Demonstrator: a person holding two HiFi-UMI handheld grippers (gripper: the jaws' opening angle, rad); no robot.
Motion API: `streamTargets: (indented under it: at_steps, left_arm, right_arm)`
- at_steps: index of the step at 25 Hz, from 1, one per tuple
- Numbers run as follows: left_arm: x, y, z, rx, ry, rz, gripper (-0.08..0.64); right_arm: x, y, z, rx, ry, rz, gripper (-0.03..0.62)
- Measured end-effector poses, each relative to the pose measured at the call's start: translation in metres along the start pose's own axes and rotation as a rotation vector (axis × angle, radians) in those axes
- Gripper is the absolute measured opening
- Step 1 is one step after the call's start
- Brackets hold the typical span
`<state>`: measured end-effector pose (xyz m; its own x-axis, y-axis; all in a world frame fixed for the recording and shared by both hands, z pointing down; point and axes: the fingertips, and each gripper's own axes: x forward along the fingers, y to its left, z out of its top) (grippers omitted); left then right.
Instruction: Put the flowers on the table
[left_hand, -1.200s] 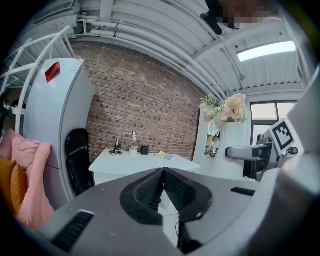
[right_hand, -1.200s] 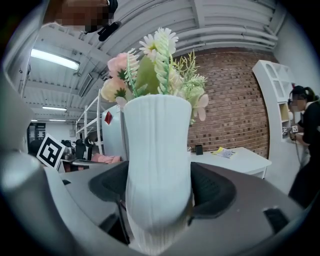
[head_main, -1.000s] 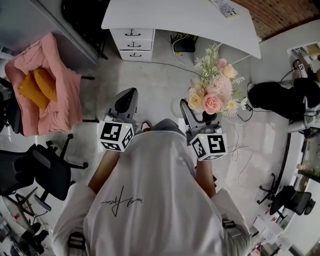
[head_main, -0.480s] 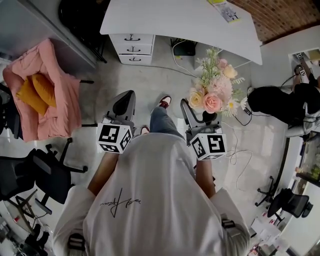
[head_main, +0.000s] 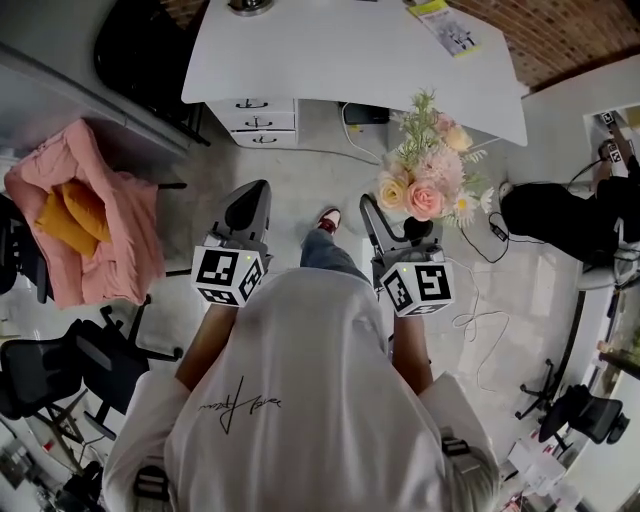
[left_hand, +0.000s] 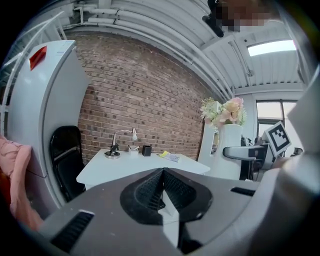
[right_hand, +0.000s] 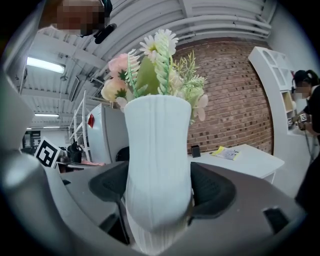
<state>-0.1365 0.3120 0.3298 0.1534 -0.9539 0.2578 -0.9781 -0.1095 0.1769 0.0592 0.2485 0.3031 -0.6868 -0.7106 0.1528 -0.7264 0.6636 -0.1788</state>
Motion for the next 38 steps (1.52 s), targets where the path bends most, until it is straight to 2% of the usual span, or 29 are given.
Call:
streamTargets:
  at_steps: [6, 19, 23, 28, 33, 38]
  left_arm:
    - [0.064, -0.008, 0.027, 0.036, 0.016, -0.009, 0.005]
    - [0.180, -0.041, 0.053, 0.095, 0.028, -0.076, 0.005]
    - [0.197, -0.049, 0.062, 0.103, 0.023, -0.090, 0.005]
    - [0.202, -0.051, 0.059, 0.078, 0.029, -0.096, 0.005]
    - [0.214, -0.040, 0.051, 0.060, 0.042, -0.099, 0.005]
    - [0.227, -0.032, 0.051, 0.007, 0.033, -0.120, 0.005]
  right_arm:
    - [0.032, -0.054, 0.015, 0.030, -0.018, -0.016, 0.397]
    - [0.074, -0.145, 0.021, 0.065, -0.043, -0.042, 0.397]
    - [0.084, -0.159, 0.032, 0.063, -0.059, -0.046, 0.397]
    - [0.088, -0.165, 0.036, 0.061, -0.056, -0.045, 0.397]
    - [0.104, -0.170, 0.035, 0.059, -0.047, -0.055, 0.397]
    - [0.120, -0.176, 0.040, 0.034, -0.022, -0.057, 0.397]
